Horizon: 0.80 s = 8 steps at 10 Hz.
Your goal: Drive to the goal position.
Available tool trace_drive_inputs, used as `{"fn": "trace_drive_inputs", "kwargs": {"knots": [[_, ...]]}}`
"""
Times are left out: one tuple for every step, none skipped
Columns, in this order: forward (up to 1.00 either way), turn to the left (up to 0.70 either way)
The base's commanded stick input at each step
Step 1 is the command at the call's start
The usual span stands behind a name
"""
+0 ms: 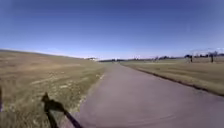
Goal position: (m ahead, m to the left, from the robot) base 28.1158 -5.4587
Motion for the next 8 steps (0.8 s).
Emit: {"fn": "trace_drive_inputs", "kwargs": {"knots": [[0.70, 0.00], [0.70, 0.00], [0.70, 0.00], [0.70, 0.00], [0.70, 0.00], [0.70, 0.00], [0.70, 0.00], [0.70, 0.00]]}}
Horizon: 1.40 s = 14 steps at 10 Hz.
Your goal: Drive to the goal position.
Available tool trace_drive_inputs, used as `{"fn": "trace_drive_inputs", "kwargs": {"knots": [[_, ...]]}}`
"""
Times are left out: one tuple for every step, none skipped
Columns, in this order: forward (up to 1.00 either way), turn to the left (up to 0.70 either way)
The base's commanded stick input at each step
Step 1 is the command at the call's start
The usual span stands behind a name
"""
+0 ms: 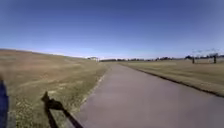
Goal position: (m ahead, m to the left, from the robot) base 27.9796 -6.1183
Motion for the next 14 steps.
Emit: {"fn": "trace_drive_inputs", "kwargs": {"knots": [[0.70, 0.00], [0.70, 0.00], [0.70, 0.00], [0.70, 0.00], [0.70, 0.00], [0.70, 0.00], [0.70, 0.00], [0.70, 0.00], [0.70, 0.00], [0.70, 0.00], [0.70, 0.00], [0.70, 0.00], [0.70, 0.00], [0.70, 0.00]]}}
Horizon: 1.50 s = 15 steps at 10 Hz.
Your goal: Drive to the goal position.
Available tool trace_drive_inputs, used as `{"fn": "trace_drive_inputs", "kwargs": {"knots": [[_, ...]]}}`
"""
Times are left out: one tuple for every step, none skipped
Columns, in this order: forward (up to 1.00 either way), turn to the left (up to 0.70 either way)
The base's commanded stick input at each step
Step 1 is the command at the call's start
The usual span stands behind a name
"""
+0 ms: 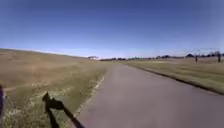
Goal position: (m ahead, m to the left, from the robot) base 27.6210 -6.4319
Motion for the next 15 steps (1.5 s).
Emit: {"fn": "trace_drive_inputs", "kwargs": {"knots": [[0.70, 0.00], [0.70, 0.00], [0.70, 0.00], [0.70, 0.00], [0.70, 0.00], [0.70, 0.00], [0.70, 0.00], [0.70, 0.00], [0.70, 0.00], [0.70, 0.00], [0.70, 0.00], [0.70, 0.00], [0.70, 0.00], [0.70, 0.00], [0.70, -0.22]]}}
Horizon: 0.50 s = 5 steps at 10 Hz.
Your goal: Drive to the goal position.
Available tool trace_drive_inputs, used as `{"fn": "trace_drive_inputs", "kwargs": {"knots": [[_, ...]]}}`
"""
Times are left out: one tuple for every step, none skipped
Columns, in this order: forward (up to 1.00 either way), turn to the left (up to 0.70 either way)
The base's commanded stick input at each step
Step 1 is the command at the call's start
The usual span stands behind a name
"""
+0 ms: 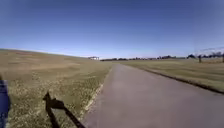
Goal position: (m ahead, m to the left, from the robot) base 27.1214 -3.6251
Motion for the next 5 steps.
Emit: {"fn": "trace_drive_inputs", "kwargs": {"knots": [[0.70, -0.35], [0.70, -0.35], [0.70, -0.35], [0.70, -0.35], [0.70, -0.35]]}}
